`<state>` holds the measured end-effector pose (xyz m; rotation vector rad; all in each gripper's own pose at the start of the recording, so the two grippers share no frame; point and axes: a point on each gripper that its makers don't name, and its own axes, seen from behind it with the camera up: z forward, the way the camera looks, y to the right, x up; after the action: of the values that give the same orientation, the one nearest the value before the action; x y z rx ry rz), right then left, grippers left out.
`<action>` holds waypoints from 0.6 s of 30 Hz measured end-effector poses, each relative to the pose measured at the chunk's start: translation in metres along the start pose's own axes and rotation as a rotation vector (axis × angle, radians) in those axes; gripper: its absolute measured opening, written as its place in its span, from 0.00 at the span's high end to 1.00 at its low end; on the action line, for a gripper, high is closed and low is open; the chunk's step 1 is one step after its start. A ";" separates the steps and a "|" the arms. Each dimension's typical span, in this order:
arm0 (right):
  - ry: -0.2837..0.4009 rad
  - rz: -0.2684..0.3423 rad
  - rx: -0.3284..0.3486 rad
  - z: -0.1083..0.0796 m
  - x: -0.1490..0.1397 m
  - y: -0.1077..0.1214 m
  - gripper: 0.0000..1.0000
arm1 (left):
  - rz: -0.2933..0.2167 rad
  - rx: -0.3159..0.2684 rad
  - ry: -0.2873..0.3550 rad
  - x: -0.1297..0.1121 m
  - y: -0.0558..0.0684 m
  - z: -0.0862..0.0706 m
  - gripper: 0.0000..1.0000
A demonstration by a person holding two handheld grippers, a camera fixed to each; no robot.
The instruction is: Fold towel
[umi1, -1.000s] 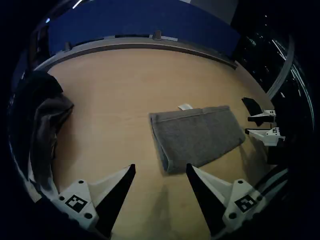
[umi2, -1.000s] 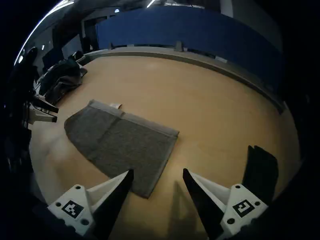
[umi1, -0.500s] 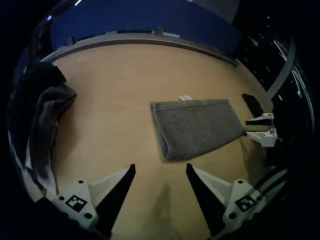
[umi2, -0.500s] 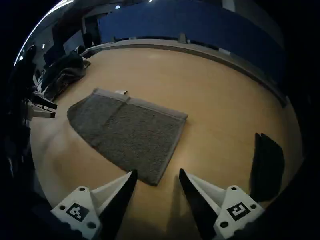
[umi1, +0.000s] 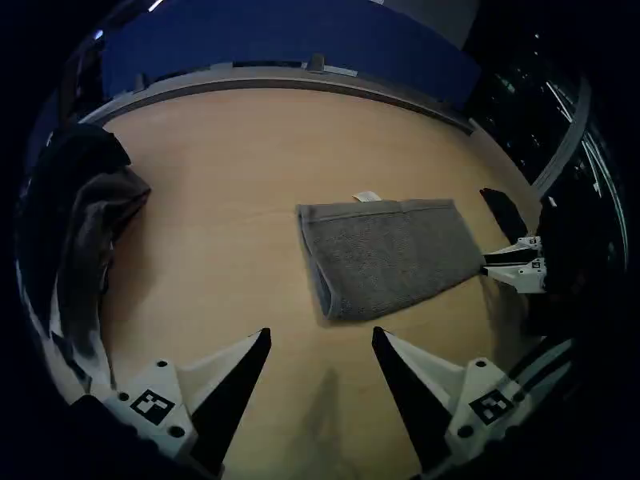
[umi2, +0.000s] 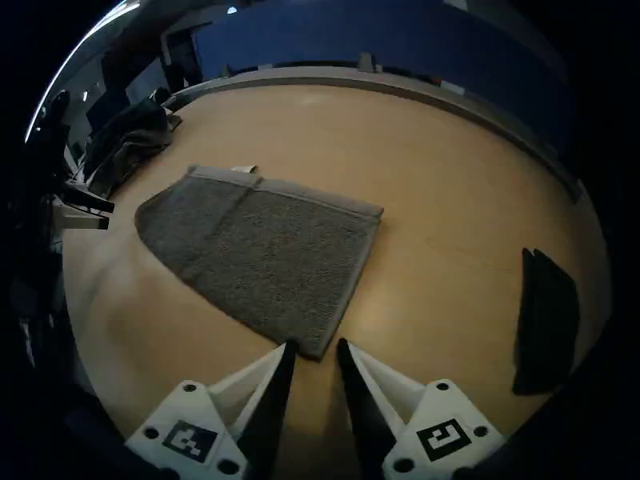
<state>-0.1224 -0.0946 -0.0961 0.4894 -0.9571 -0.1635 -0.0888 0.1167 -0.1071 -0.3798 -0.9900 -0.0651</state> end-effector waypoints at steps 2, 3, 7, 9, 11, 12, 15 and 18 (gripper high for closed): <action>0.000 -0.004 -0.003 0.000 0.001 0.000 0.74 | 0.000 -0.001 -0.001 0.000 0.000 0.001 0.06; -0.001 -0.006 -0.005 0.000 0.001 0.001 0.78 | 0.000 0.000 -0.001 -0.001 0.000 0.001 0.06; -0.001 -0.013 -0.006 0.001 0.000 0.001 0.88 | 0.004 0.000 -0.003 -0.002 0.000 0.001 0.06; -0.001 -0.014 -0.001 0.001 0.000 0.000 0.92 | 0.006 0.001 -0.004 -0.002 -0.001 0.001 0.06; -0.001 -0.015 0.005 0.000 0.001 -0.002 0.95 | 0.008 0.002 -0.005 -0.002 -0.001 0.001 0.06; 0.002 -0.016 0.005 0.000 0.001 -0.002 0.95 | 0.009 0.002 -0.005 -0.002 -0.001 0.001 0.06; 0.011 -0.017 0.003 -0.001 0.004 -0.003 0.96 | 0.010 0.001 -0.005 -0.001 -0.001 0.001 0.06; 0.014 -0.014 0.001 -0.002 0.007 -0.004 0.96 | 0.012 0.001 -0.006 0.000 -0.001 0.001 0.06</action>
<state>-0.1162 -0.0995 -0.0935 0.4982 -0.9399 -0.1720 -0.0900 0.1158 -0.1060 -0.3849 -0.9930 -0.0521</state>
